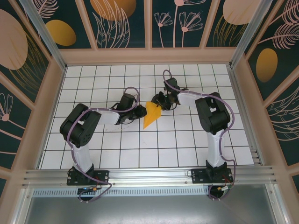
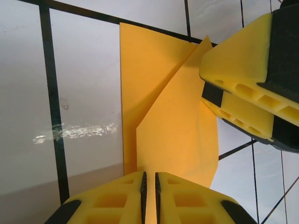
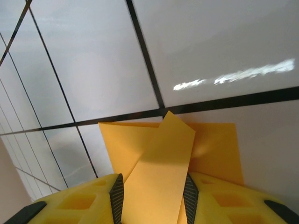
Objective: Fold a paper plane with a square sheet of paper (pick it up from the middle)
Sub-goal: Pick up the paper from the center of the table.
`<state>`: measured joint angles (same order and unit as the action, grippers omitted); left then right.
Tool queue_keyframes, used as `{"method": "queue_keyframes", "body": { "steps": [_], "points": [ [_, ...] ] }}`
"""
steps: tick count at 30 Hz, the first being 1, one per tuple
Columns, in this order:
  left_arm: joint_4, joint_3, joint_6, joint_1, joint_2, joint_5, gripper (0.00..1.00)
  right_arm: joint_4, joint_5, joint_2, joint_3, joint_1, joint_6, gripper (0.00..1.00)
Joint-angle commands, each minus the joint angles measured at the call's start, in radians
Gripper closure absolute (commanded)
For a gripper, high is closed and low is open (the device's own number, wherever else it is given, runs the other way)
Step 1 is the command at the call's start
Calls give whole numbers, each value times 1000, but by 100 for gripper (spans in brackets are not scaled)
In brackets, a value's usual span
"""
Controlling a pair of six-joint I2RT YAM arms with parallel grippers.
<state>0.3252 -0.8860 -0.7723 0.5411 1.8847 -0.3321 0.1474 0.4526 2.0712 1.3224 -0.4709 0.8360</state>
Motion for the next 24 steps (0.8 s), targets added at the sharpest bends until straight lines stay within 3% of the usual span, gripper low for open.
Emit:
{"method": "queue_keyframes", "body": {
  "steps": [1, 8, 12, 15, 19, 24],
  "points": [
    [-13, 7, -2, -10, 10, 10, 83, -48, 81, 3, -20, -18, -26, 59],
    [-18, 12, -4, -13, 9, 20, 84, -79, 122, -23, -76, -43, -71, 63],
    [-24, 21, -5, -17, -14, 24, 83, -97, 127, -23, -99, -44, -89, 76],
    [-25, 29, -2, -27, -45, -1, 81, -128, 122, -34, -114, -45, -99, 96],
    [-7, 60, -5, -76, -104, -59, 75, -246, 123, -87, -164, -34, -107, 100],
    [36, 99, -9, -111, -193, -165, 57, -415, 208, -172, -235, 7, -109, 100]
  ]
}}
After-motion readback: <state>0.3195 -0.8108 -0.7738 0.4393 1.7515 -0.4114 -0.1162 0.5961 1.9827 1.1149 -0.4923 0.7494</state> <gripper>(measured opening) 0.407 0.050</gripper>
